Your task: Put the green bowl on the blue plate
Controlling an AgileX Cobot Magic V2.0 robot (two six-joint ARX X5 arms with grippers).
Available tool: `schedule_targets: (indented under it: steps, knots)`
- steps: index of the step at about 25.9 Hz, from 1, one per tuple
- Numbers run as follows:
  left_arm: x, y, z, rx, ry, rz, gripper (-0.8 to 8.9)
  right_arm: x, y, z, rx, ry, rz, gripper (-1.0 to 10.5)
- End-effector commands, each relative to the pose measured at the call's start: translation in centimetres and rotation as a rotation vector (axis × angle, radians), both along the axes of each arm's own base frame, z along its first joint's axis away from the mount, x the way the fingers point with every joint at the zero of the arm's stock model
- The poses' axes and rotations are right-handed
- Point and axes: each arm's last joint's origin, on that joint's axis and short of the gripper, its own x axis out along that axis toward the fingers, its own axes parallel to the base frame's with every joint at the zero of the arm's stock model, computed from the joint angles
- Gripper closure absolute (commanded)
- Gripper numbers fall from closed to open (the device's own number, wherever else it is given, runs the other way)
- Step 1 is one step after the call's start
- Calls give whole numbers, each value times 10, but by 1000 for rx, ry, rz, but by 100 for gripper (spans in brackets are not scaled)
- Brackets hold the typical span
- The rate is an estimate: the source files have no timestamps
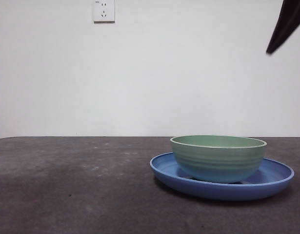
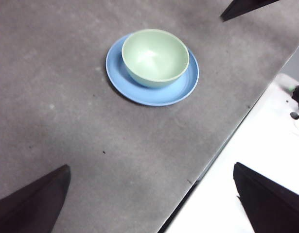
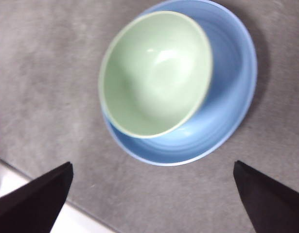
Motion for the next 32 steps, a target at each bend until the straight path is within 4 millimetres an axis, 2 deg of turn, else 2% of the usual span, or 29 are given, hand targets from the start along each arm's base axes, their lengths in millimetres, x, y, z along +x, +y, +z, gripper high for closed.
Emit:
schedule_targets:
  steps: [1,5,10,15,18,23,29,32]
  knots:
    - [0,0,4,-22,-23,-6,216,14,-4,-6,-19,15,-7,364]
    - [-1,0,4,-20,-22,-6,216,36,-15,-21,-28,29,-40,377]
    - [-1,0,4,-20,-22,-7,215,62,-31,-38,48,34,-76,519]
    - [-1,0,4,-21,-21,-7,215,82,-36,-63,72,89,-86,529]
    - [-1,0,4,-20,-21,-7,216,94,-36,-83,73,135,-84,669]
    - [-1,0,4,-20,-20,-8,216,103,-35,-100,87,162,-73,676]
    - [-1,0,4,-21,-20,-7,216,110,-22,-109,82,164,-38,681]
    - [-1,0,4,-24,-14,-3,216,111,-19,-112,60,173,-41,754]
